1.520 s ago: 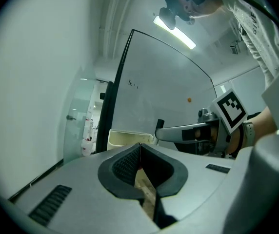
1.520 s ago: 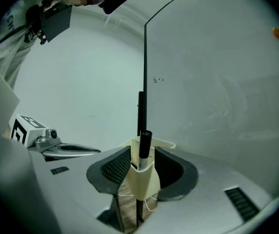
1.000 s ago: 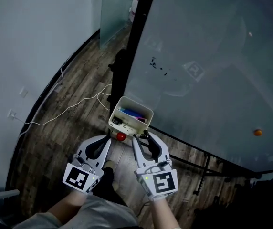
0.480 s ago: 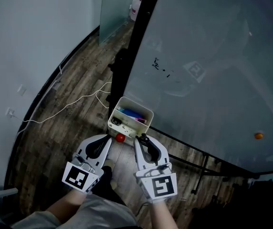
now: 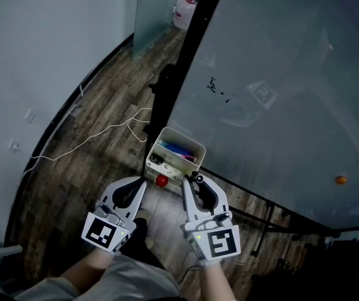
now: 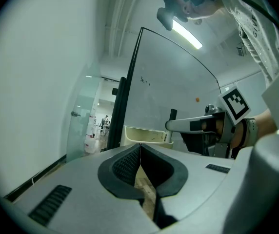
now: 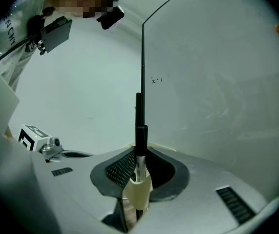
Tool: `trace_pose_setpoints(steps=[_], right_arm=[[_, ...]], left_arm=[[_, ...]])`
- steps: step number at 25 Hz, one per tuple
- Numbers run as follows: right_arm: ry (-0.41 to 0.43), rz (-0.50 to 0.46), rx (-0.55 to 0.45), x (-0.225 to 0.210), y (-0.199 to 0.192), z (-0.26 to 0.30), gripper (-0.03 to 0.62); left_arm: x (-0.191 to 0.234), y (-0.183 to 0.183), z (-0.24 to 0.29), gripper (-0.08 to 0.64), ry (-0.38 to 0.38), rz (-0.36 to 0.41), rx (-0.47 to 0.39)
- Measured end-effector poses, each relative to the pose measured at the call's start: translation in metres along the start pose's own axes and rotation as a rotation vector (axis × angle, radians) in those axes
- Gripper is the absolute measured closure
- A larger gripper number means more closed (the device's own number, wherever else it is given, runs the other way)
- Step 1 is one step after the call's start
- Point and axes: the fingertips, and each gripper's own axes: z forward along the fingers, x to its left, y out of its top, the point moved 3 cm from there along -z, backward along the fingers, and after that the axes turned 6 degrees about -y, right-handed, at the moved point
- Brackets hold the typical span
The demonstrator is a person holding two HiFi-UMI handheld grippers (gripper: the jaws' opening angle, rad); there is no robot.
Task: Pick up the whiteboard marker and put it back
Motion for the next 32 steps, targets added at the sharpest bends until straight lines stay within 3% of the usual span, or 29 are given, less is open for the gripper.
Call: trace_pose_setpoints(steps=[17, 21, 32], right_arm=[[0.048, 0.005, -0.004, 0.003, 0.024, 0.004, 0.515], [0.073, 0.027, -0.05, 0.007, 0.037, 0.005, 0.514], [0.068, 0.024, -0.046, 0.002, 0.049, 0.001, 0.515]], left_arm=[[0.004, 0.01, -0.007, 0.545, 0.017, 0.002, -0.015], [0.002, 0.01, -0.005, 0.545, 0.014, 0.001, -0.006], [-0.003, 0.015, -0.002, 0.545, -0.013, 0.007, 0.008]])
